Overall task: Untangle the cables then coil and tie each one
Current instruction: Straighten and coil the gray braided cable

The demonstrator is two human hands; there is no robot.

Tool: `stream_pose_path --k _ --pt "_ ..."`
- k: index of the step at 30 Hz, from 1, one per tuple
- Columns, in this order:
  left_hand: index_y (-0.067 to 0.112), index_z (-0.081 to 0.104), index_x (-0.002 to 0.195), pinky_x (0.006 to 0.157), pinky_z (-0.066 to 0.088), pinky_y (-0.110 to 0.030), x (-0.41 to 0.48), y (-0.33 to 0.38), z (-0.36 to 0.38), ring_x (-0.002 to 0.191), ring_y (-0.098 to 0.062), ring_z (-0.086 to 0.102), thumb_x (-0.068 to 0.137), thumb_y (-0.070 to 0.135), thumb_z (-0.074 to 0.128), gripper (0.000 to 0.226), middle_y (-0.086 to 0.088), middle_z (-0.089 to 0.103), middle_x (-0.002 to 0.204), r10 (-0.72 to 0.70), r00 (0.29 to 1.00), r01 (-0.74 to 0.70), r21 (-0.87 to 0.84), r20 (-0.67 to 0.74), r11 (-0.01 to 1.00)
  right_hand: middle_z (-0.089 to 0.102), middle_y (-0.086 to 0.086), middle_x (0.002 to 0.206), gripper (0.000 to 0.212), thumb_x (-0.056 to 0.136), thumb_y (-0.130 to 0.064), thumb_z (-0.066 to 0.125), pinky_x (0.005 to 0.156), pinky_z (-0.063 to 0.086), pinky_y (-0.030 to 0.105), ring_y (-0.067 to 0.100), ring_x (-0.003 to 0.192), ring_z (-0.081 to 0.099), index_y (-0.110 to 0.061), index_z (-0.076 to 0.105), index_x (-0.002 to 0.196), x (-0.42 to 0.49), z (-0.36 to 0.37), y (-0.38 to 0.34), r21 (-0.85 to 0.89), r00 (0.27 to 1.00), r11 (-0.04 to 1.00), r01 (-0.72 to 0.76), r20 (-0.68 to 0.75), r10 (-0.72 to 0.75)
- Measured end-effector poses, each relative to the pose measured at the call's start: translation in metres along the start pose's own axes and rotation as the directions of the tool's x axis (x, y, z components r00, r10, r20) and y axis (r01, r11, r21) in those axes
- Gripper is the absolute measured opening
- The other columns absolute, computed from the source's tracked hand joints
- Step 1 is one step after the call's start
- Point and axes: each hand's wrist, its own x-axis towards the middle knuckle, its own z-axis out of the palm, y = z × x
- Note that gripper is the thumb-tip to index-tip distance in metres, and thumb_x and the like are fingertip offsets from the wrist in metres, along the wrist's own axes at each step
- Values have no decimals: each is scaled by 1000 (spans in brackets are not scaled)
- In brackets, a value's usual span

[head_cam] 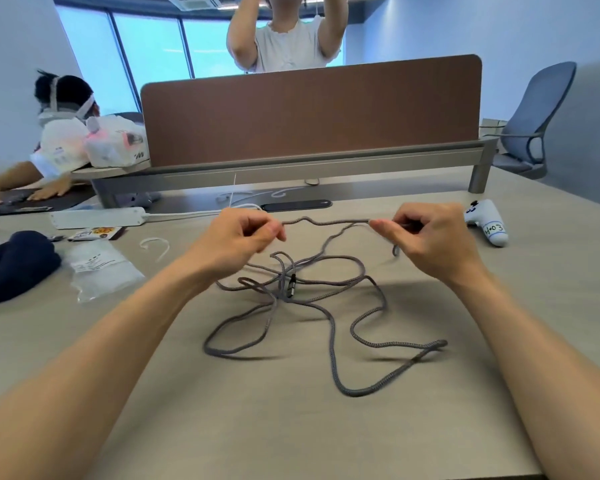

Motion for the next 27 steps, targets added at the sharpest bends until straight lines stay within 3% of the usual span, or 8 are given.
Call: stream_pose_path --k 3,6,13,17,20,22,25,27 --pt "9 75 81 56 39 -9 -1 -1 -19 58 -3 59 92 17 61 19 -6 72 72 194 969 -125 377 -151 918 34 -12 41 46 83 -39 66 43 21 14 11 41 32 -19 45 47 -3 5 -5 62 985 998 6 169 -16" --pt "9 73 75 56 41 -27 -12 -13 -36 56 -21 55 87 20 60 21 -5 68 63 286 916 -102 526 -281 844 35 -5 44 48 81 -49 63 45 24 24 10 43 30 -20 45 48 -4 8 -8 101 951 995 21 305 -51" --pt "16 74 75 71 48 -41 -44 -72 -83 73 -36 61 83 36 50 31 -12 70 71 38 892 299 652 -450 697 68 -3 67 22 87 -35 56 54 43 23 12 59 58 -22 73 81 -5 12 -9 137 931 990 -43 365 -10" --pt "21 72 95 85 37 -45 -44 -73 -66 95 -35 59 85 14 55 21 -9 72 97 -22 898 361 704 -440 612 70 -2 71 26 90 -33 55 59 44 29 15 62 58 -15 73 87 -8 34 -24 105 905 994 -12 424 -33" --pt "17 68 101 89 39 -38 -38 -39 -38 101 -28 61 79 16 44 33 -5 70 105 162 894 117 568 -417 815 70 -4 73 26 91 -33 54 59 44 30 15 62 59 -16 73 88 -10 41 -32 96 911 995 23 407 -60" --pt "20 65 103 79 44 -28 -35 -6 -7 87 -12 63 89 34 42 30 5 70 93 193 946 -93 350 -261 932 70 -5 72 26 91 -34 54 57 43 29 14 61 58 -16 73 88 -11 47 -36 80 913 996 46 402 -74" --pt "25 54 107 65 46 -31 -24 16 37 68 -8 58 91 58 36 41 14 60 71 231 972 -234 325 46 916 69 -4 69 28 92 -35 53 53 39 22 13 58 54 -15 72 85 -10 51 -37 65 933 995 79 347 -97" --pt "22 55 101 62 47 -39 -16 12 49 66 -20 57 92 55 35 39 11 53 65 296 950 -313 371 101 875 68 -3 67 29 92 -34 52 53 36 19 13 57 53 -14 71 84 -10 49 -37 72 943 994 79 317 -98"
